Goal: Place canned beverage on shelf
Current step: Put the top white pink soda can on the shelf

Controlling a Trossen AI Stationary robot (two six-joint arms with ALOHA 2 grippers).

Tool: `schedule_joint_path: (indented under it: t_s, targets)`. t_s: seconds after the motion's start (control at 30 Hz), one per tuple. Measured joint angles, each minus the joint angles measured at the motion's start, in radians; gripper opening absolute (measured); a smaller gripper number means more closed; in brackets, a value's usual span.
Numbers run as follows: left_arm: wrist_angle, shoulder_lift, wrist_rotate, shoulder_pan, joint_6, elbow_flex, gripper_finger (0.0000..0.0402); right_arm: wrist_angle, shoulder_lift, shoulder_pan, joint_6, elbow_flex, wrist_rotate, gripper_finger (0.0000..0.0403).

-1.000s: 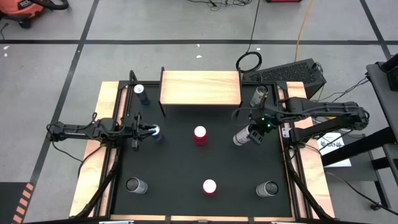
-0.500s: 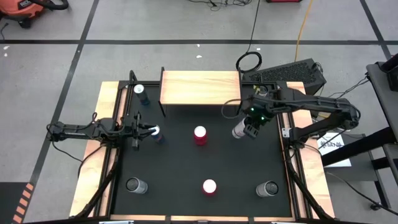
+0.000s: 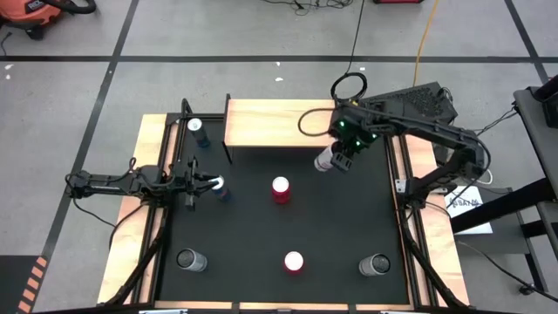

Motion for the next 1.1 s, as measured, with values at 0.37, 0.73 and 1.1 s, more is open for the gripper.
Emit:
schedule_joint_path:
  t_s: [0.37, 0.73, 1.1]
  targets:
    - [-0.001, 0.000, 0.000, 0.000, 0.000, 0.000, 0.0100, -0.097, 0.115, -0.098, -0.115, 0.203, -0.007, 0.0226]
    - [-0.002, 0.000, 0.000, 0.000, 0.000, 0.000, 0.0100, -0.152, 0.198, -0.160, -0.184, 0.351, -0.004, 0.0226]
    - [-0.003, 0.000, 0.000, 0.000, 0.000, 0.000, 0.0100, -0.169, 0.225, -0.226, -0.225, 0.363, -0.002, 0.0226]
